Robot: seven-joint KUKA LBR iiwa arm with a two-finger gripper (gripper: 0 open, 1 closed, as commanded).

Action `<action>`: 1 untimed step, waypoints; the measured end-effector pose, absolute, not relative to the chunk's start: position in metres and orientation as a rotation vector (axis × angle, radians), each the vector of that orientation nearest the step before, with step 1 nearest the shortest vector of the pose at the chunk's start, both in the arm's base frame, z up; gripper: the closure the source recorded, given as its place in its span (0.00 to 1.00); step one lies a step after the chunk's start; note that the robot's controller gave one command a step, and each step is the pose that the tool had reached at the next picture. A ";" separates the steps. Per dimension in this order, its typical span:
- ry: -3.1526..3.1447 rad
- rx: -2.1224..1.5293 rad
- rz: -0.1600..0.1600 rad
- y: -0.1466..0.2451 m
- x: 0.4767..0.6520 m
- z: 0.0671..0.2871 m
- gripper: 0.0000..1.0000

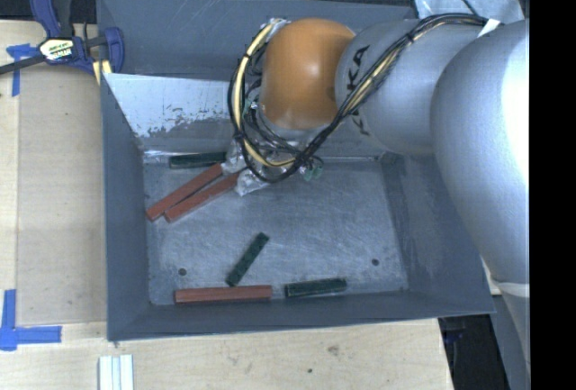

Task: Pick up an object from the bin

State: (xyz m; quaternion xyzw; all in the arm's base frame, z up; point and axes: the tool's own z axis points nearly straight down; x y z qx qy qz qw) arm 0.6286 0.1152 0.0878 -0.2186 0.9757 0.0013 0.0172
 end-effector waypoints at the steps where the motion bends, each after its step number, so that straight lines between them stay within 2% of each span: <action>1: 3.032 -0.679 0.004 0.115 0.629 0.088 1.00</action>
Offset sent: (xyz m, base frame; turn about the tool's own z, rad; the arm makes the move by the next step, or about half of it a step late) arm 0.0000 0.0000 0.0000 0.0000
